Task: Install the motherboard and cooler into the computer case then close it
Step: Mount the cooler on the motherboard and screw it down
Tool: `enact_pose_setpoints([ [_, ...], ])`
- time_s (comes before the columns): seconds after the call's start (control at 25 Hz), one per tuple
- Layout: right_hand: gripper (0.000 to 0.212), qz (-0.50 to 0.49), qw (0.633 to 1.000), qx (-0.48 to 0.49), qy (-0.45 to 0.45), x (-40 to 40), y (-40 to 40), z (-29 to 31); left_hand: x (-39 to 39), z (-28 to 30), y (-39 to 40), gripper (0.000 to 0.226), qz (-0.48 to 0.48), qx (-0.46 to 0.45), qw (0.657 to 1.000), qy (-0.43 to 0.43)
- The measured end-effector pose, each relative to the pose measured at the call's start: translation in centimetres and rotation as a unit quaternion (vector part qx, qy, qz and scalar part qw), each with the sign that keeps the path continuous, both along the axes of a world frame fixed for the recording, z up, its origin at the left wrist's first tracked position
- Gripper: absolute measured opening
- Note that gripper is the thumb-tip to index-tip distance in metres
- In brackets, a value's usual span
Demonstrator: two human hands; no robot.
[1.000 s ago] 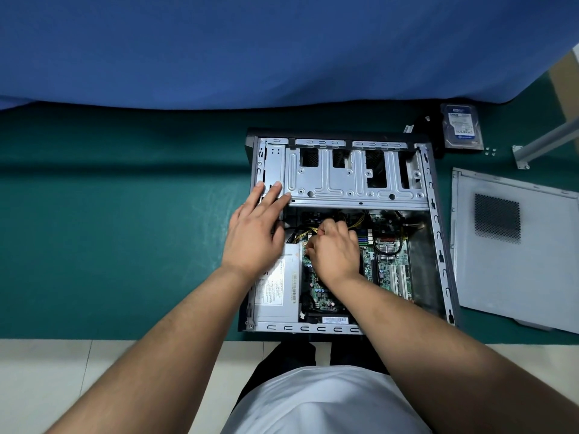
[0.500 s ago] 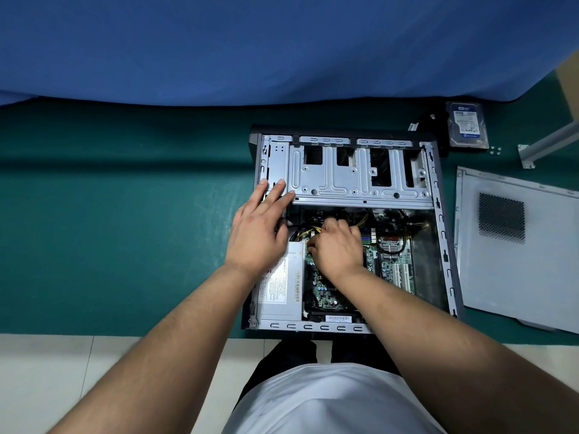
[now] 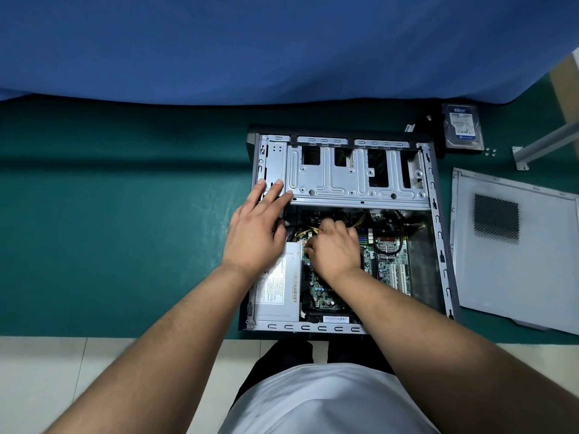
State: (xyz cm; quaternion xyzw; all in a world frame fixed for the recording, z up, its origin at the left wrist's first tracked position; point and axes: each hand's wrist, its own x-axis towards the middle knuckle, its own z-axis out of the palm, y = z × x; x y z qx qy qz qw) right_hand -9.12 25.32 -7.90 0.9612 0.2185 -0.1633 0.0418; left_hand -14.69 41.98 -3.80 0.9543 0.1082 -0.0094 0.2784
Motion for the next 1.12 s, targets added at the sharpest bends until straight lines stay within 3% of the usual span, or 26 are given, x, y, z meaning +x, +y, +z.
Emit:
enact_pose_setpoints([
  [0.96, 0.031, 0.001, 0.998, -0.061, 0.031, -0.1, 1.3, -0.6, 0.1, -0.5, 0.1, 0.063, -0.009, 0.026, 1.000, -0.011],
  [1.12, 0.048, 0.040, 0.989, 0.069, 0.121, 1.0, -1.4, 1.8, -0.1, -0.6, 0.1, 0.063, -0.021, 0.043, 0.999, -0.020],
])
